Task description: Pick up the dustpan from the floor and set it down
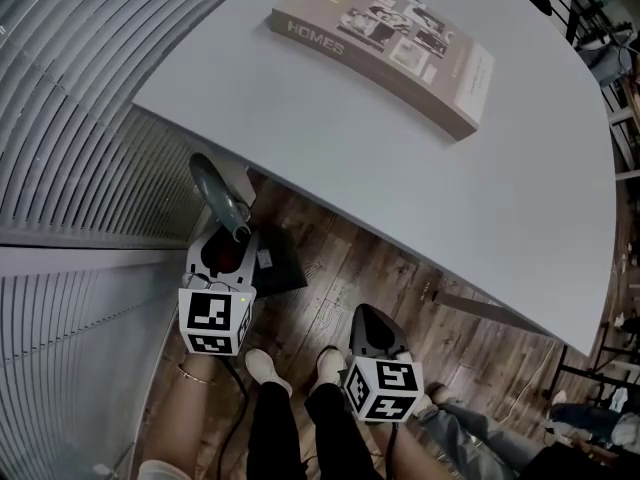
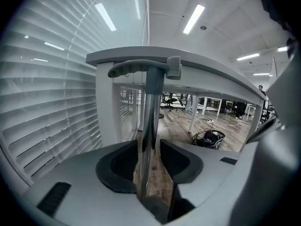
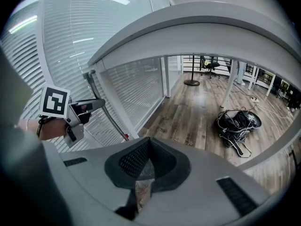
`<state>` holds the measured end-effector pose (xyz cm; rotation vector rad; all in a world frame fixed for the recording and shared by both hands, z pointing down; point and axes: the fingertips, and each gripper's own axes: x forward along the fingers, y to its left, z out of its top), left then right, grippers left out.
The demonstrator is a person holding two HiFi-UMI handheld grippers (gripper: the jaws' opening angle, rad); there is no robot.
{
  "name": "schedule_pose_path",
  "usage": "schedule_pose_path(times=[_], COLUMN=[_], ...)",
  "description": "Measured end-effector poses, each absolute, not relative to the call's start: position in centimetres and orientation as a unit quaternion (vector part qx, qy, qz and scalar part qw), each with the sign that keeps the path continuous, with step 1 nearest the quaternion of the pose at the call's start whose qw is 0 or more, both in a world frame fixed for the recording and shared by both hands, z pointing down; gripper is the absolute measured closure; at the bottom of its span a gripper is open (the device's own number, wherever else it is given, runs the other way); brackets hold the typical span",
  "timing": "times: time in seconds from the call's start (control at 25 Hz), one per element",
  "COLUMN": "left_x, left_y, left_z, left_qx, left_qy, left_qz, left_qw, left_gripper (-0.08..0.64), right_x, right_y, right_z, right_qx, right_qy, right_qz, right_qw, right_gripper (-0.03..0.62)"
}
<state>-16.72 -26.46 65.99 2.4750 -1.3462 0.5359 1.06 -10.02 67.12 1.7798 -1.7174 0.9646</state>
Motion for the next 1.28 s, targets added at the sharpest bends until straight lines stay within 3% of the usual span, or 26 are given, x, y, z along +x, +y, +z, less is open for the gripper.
schedule_pose_path(times=[0.24, 0.92, 1.28], left_x=[-16.3, -16.1, -14.0], left_y=[-26.7, -22.8, -18.1], left_z=[66.3, 64.3, 56.7], left_qx=[0.854, 0.856, 0.876], left_qy=[-0.467, -0.463, -0.429], left_qz=[0.189, 0.202, 0.197], left_qw=[0.132, 0.108, 0.097], left_gripper=[0.454, 0.465, 0.466], right_x=[1.6, 2.7, 3.2], right_y=[-9.2, -7.6, -7.7], right_z=[67.4, 65.4, 58.9], right_qx=[0.655, 0.673, 0.681], right_qy=[-0.621, -0.615, -0.627], right_qz=[0.356, 0.348, 0.326], right_qw=[0.243, 0.218, 0.192], right_gripper=[0.560, 0.560, 0.560])
